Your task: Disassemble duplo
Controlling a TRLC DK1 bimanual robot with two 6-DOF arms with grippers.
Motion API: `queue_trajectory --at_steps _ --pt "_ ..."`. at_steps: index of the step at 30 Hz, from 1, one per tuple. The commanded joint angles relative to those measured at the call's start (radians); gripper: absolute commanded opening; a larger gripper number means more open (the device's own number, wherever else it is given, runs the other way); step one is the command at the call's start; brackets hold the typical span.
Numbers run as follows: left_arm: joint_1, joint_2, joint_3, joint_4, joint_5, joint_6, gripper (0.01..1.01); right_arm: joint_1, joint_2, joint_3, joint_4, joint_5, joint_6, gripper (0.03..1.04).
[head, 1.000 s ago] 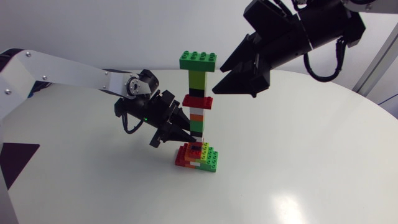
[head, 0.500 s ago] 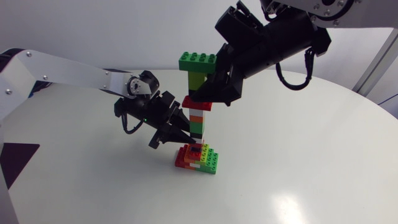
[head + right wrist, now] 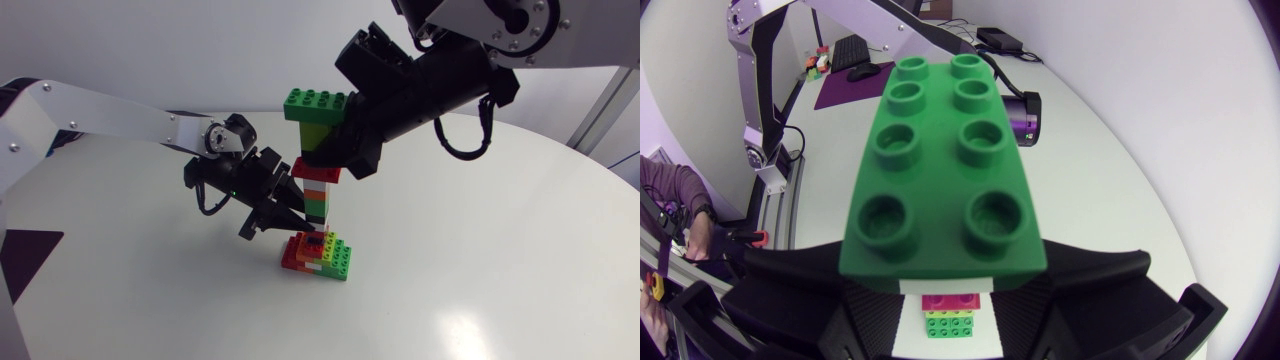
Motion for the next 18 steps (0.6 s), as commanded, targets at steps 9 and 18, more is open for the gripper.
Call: queue_trajectory --at_steps 9,18 --pt "-0.018 0.042 -0.019 -0.028 -0.022 0.008 0.336 -0.021 -0.038 -0.007 0.021 0.012 0.053 0.23" --pt "-0.03 0.043 -0.02 -0.027 -0.024 0.002 0.338 -0.052 -0.033 0.116 -0.021 0.012 0.076 0.23"
